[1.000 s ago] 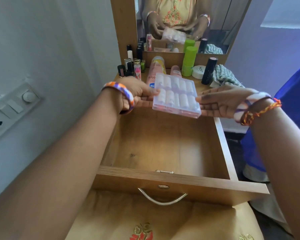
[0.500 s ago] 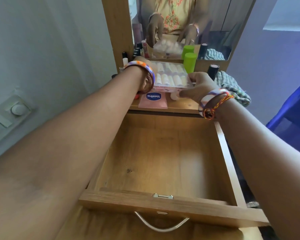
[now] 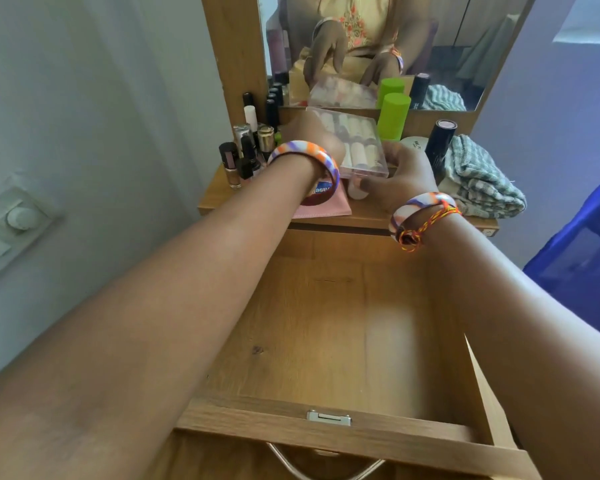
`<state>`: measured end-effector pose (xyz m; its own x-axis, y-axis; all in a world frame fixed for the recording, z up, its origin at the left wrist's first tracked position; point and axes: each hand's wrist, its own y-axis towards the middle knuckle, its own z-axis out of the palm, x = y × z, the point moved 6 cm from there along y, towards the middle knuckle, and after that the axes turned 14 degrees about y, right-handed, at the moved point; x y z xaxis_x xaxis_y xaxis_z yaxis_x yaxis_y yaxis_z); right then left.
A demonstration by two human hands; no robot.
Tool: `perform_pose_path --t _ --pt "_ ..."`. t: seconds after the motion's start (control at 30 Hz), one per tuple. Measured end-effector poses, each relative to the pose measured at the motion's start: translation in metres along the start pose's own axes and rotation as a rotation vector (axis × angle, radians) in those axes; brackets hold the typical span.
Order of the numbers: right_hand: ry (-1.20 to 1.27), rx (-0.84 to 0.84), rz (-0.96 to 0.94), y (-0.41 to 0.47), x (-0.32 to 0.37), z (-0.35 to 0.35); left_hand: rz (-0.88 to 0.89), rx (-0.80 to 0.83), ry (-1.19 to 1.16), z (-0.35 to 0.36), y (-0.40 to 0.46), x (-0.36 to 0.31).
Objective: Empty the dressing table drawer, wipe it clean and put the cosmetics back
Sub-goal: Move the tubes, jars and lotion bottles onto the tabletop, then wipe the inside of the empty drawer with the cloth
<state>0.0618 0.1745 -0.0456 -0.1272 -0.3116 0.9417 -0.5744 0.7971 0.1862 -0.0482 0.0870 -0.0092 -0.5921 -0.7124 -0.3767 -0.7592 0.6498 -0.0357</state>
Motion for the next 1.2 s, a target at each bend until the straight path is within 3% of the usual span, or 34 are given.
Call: perform_pose_path --t 0.13,0.97,1.1,1.2 --pt "0.0 0.007 0.002 -0.001 -0.002 0.0 0.049 -0.095 0.0 -0.004 -0.011 -0.009" --pt "0.056 -0.033 0.091 -0.014 -0.012 -0.006 0.067 -0.2 0.008 -0.003 -0.035 -0.012" --pt "-0.104 -0.128 -0.096 -0.027 0.004 -0.016 0.151 -0.346 -0.039 -0.005 -0.051 -0.022" --pt "-0.088 -0.231 -0.289 -0.04 0.021 -0.031 0.282 -0.493 -0.092 -0.002 -0.069 -0.04"
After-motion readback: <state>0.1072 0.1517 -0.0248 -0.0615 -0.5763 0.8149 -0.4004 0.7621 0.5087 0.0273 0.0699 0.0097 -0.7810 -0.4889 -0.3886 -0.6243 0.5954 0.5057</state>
